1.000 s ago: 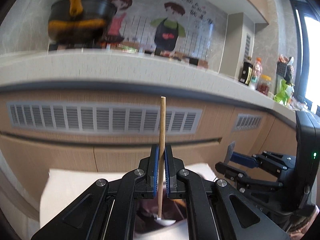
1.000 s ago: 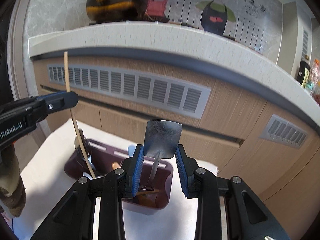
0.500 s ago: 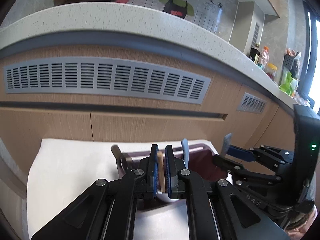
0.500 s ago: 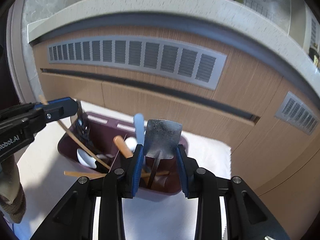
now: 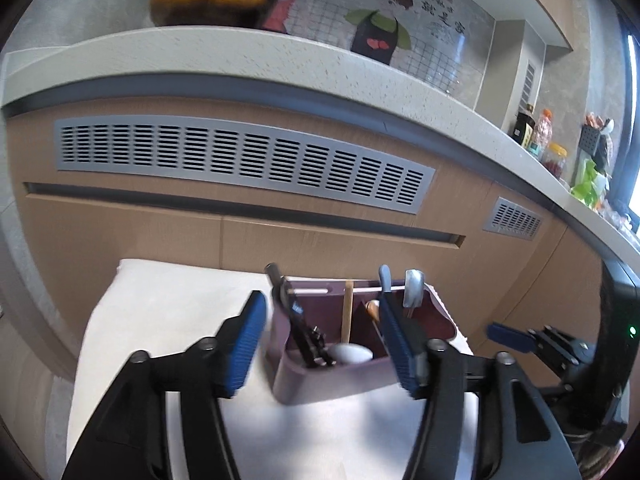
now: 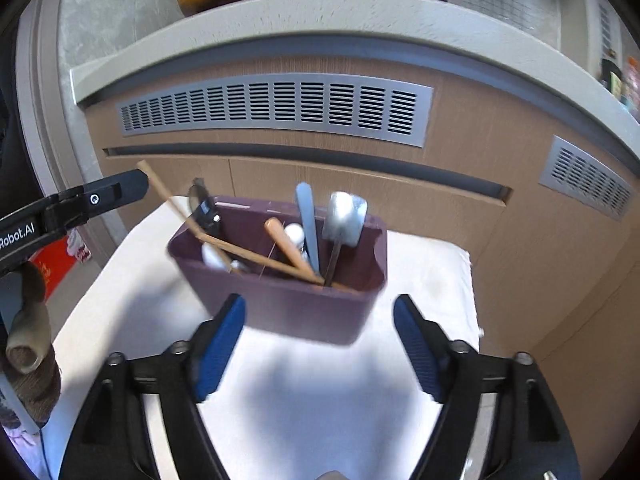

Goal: Organize utensils

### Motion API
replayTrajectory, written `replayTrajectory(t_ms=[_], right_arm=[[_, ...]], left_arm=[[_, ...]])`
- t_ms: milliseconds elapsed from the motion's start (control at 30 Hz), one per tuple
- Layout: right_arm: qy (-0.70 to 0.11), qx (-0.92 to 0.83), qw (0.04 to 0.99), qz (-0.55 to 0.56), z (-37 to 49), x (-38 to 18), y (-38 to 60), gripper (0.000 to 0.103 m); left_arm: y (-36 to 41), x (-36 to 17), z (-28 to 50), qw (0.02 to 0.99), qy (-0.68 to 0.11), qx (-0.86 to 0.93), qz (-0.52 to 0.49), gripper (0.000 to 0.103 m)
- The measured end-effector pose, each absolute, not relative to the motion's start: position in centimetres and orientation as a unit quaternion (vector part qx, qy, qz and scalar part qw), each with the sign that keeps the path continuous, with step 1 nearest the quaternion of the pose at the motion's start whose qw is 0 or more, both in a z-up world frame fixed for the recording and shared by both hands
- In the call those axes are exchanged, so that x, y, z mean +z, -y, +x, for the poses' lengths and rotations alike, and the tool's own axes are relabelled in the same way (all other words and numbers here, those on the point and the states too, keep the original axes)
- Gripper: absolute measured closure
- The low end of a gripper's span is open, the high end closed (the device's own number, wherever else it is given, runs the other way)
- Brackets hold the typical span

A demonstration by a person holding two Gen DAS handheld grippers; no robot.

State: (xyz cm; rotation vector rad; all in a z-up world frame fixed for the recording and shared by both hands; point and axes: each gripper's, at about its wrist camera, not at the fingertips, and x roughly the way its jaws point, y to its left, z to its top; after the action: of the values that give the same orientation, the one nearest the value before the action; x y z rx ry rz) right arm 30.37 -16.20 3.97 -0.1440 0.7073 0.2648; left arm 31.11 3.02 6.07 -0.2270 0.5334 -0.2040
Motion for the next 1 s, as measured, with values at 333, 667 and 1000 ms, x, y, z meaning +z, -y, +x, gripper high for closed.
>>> replayTrajectory(t_ms=[333, 667, 1000], right_arm=[[-0.318, 0.103, 0.943, 0.001, 19.6, 4.5, 19.1, 0.004], [-0.264, 0.039, 0.963, -0.022, 11.3, 2.7, 19.9, 0.001], [-0.259, 0.032, 0.965, -0.014, 8.7, 2.3, 20.9, 0.0]], left_arm=[[-2.2, 4.7, 20.7, 0.959, -0.261, -0.062, -0.088, 0.006], [0.2, 2.8, 10.4, 0.97, -0.24, -0.006, -0.036, 0.0], [2.3, 1.8, 7.0, 0.971, -0.239, 0.009, 0.011, 0.0]])
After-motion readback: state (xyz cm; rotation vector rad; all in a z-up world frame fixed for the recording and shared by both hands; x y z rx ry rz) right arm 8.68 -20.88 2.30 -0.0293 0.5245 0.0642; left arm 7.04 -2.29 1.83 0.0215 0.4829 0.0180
